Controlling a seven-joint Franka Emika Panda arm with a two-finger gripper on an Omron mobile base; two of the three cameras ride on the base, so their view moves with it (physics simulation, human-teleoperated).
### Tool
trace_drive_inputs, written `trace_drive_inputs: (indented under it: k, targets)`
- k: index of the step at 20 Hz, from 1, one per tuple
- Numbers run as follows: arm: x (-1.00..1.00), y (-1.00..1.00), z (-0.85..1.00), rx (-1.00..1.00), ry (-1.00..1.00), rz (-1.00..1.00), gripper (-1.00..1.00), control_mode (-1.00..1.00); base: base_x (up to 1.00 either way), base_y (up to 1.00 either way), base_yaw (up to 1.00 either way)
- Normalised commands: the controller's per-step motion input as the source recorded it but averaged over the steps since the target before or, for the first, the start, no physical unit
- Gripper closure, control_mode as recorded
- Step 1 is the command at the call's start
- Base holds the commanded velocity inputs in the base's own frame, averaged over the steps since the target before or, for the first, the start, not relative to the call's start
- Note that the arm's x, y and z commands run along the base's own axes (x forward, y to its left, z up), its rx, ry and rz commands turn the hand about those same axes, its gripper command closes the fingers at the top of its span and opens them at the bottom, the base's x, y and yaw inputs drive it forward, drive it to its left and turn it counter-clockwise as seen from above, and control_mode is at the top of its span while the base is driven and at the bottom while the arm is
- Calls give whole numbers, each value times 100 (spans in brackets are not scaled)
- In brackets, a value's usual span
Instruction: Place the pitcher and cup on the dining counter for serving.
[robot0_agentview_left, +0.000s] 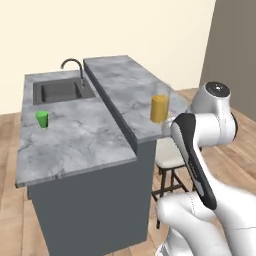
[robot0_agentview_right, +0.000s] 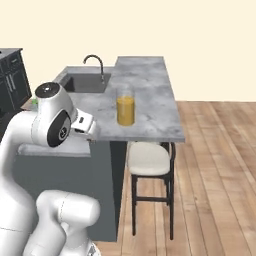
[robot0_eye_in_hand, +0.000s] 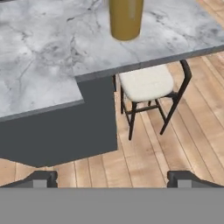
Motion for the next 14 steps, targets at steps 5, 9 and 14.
trace_drive_inputs:
  k: [5, 9, 14]
  targets:
    - [0, 0, 0, 0, 0, 0, -100, 100, -41, 100, 18]
    - [0, 0, 0, 0, 0, 0, -100, 100, 1, 100, 6]
    - [0, 0, 0, 0, 0, 0, -100, 100, 21, 100, 0]
